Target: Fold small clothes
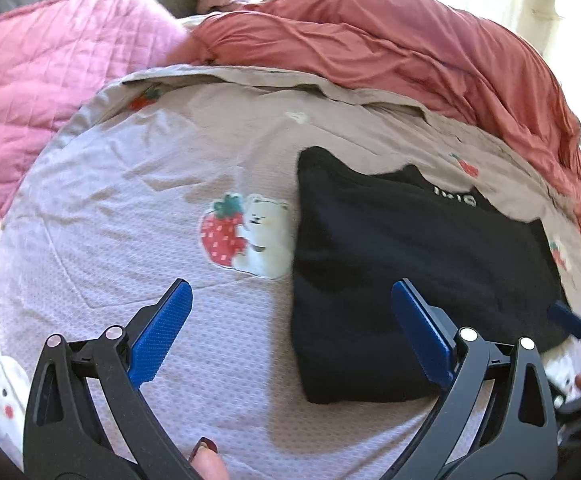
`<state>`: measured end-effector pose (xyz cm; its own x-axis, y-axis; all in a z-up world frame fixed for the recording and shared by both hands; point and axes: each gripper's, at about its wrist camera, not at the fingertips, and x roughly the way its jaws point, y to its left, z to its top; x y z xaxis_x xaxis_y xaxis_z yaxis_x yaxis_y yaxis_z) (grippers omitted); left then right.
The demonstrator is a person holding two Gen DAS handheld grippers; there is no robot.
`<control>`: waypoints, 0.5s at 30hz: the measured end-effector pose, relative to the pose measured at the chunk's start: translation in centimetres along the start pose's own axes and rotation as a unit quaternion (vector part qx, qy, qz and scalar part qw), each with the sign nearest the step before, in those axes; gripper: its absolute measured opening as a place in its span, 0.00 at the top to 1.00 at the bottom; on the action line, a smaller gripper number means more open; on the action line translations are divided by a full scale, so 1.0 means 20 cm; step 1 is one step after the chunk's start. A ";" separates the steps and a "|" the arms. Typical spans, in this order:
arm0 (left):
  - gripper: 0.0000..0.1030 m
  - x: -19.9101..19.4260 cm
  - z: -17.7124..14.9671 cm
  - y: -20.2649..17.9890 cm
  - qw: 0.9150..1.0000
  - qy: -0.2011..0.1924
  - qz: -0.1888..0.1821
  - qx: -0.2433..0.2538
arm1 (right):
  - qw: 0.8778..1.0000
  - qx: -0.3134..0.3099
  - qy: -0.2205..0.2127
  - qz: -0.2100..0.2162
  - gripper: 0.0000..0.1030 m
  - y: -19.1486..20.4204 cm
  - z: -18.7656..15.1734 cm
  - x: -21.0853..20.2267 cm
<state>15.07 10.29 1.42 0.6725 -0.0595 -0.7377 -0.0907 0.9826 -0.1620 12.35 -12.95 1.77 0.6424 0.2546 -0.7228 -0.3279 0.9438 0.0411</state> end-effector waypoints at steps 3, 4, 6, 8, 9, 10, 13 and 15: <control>0.09 0.00 0.01 0.06 1.000 -0.001 0.003 -0.017 | 1.000 -0.014 -0.001 0.003 0.04 0.06 0.01 0.02; 0.09 -0.01 0.02 0.08 1.000 -0.002 0.004 -0.022 | 1.000 -0.019 -0.001 0.005 0.04 0.09 0.02 0.03; 0.09 -0.01 0.02 0.12 0.999 -0.003 0.005 -0.033 | 1.000 -0.027 0.002 0.008 0.04 0.13 0.02 0.05; 0.09 0.00 0.03 0.17 0.999 -0.002 0.004 -0.050 | 0.999 -0.034 0.005 0.010 0.04 0.16 0.02 0.07; 0.09 0.00 0.04 0.19 0.998 -0.002 0.004 -0.058 | 0.999 -0.038 0.006 0.012 0.04 0.18 0.02 0.08; 0.09 -0.01 0.04 0.21 0.998 -0.002 0.004 -0.064 | 0.999 -0.042 0.008 0.012 0.04 0.20 0.02 0.09; 0.09 0.00 0.05 0.26 0.997 0.000 0.004 -0.082 | 0.998 -0.056 0.012 0.015 0.04 0.25 0.01 0.12; 0.09 0.01 0.05 0.29 0.996 0.002 0.003 -0.092 | 0.997 -0.069 0.017 0.016 0.04 0.29 0.01 0.14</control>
<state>15.41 16.07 1.07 0.6685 -0.0541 -0.7417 -0.2278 0.9345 -0.2735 12.36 -6.81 0.06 0.6074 0.2742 -0.7456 -0.4408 0.8971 -0.0292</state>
